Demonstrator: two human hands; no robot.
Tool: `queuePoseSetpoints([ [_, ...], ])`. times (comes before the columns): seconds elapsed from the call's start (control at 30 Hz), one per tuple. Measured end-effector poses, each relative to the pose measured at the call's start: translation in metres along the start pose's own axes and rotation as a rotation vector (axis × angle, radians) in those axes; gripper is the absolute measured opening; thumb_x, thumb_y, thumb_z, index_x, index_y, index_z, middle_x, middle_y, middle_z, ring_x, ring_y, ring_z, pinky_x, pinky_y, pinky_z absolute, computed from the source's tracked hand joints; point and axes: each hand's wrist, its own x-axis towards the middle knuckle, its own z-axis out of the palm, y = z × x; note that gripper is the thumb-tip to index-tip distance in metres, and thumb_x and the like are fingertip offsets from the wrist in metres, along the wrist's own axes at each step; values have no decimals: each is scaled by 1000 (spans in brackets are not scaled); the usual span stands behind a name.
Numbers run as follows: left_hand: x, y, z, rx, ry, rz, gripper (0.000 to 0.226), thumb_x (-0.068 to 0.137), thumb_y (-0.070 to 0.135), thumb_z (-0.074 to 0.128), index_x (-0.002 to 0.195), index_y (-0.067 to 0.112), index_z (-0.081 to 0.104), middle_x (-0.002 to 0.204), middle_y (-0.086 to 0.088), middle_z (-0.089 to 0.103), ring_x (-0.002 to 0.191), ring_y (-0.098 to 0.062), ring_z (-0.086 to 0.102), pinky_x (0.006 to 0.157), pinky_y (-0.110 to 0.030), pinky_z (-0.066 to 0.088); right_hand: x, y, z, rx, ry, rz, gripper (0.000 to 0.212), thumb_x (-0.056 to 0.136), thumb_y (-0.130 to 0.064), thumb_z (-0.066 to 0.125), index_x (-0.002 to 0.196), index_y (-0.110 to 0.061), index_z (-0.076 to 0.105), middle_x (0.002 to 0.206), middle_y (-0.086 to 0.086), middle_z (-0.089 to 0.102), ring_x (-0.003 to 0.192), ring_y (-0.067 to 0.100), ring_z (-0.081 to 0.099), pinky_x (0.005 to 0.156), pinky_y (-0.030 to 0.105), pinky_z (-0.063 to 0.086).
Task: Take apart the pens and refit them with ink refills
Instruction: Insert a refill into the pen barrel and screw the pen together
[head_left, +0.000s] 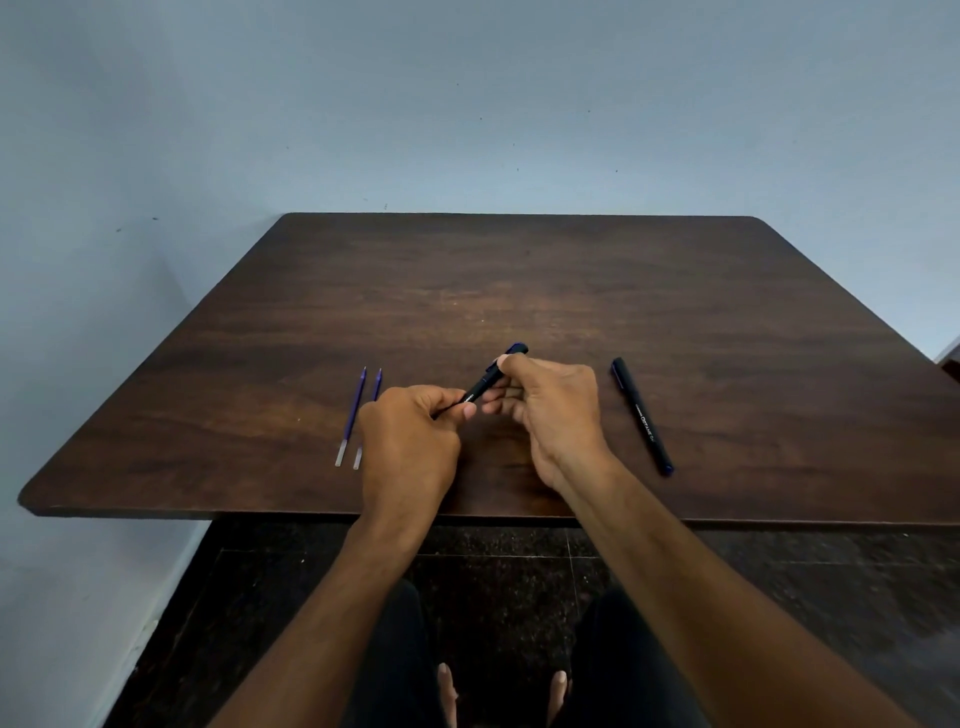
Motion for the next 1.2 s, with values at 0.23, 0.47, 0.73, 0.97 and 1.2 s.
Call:
queuePoseSetpoints([
  [0.23,-7,2,1,-128,-12,-68,9,85,22,79,94,24,79,67,16,74,56,-2,70,58,-22,60,-2,-8,4,-34,-23,10,20,90,-6,67,71,0,72,56,12,66,48,20,62,49,27,50],
  [0.47,-13,11,7,-162,-76,-32,5,84,31,79,84,26,80,63,14,73,53,-3,70,54,-17,56,-11,-13,-9,-214,-33,-52,8,86,-11,76,84,-3,76,49,-3,65,43,7,56,47,20,47],
  [0.73,-15,23,19,-35,-192,68,12,93,34,70,96,28,79,67,26,70,64,9,66,57,-7,47,-1,-40,-36,-349,56,-48,38,77,-9,86,112,1,72,73,11,77,54,21,63,64,33,60],
  [0.97,3,30,35,64,-224,134,15,92,25,71,105,23,78,101,14,76,83,18,58,75,5,39,9,-67,-77,-653,159,-125,22,74,-13,89,89,-5,75,71,6,74,42,1,60,47,17,48],
  [1.2,16,39,72,-16,-277,83,11,90,26,73,98,25,80,91,17,76,82,19,61,67,4,40,10,-63,-92,-964,242,-176,13,77,-16,86,70,-11,76,66,4,72,59,13,70,56,32,61],
])
